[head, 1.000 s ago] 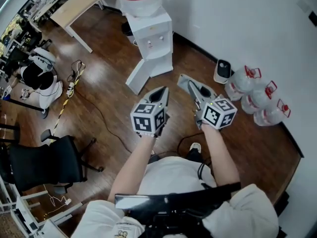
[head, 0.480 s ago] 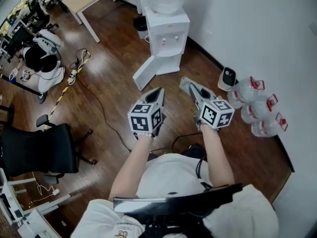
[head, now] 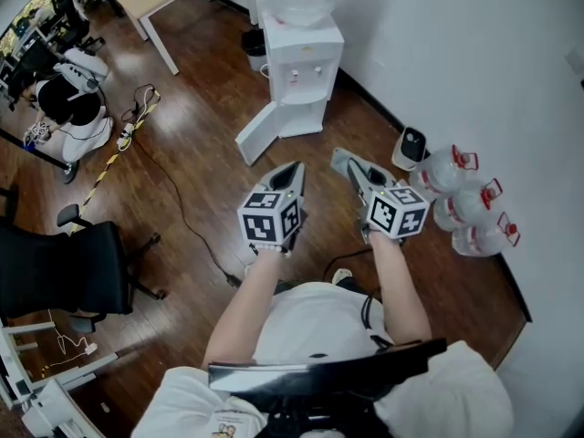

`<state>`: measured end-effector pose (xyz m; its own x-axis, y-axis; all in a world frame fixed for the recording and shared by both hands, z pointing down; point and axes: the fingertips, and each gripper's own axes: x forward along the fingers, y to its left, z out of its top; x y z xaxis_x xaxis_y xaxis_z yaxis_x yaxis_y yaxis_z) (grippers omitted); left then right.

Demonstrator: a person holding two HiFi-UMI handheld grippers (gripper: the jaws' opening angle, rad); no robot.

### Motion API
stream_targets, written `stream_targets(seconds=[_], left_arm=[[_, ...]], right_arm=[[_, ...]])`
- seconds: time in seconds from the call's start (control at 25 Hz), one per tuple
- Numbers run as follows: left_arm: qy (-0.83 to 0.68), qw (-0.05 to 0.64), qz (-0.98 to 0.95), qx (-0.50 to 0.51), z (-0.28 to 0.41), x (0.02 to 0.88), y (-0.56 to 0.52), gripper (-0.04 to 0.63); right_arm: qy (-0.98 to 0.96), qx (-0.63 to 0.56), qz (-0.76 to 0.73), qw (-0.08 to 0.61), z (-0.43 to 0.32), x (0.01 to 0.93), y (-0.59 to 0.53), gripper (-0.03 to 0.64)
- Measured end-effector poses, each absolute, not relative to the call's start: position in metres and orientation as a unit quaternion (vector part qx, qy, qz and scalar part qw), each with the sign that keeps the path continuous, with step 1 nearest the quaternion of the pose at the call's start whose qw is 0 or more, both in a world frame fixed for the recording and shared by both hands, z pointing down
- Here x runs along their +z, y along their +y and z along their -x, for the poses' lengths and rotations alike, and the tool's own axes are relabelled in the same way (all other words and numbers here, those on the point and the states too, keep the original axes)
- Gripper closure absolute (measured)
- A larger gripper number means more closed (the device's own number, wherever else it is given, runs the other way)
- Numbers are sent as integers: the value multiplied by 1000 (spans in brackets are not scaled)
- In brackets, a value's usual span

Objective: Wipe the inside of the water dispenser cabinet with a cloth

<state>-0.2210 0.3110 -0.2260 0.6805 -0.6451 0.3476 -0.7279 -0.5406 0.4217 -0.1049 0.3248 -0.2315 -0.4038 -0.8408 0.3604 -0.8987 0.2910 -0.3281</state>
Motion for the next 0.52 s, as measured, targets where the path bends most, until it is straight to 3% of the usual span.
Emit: stream_targets(seconds=[0.52], left_arm=[[-378,287,-877,74,220,-221,320,604]], right_arm=[[-790,270,-549,45,107,-219,345,581]])
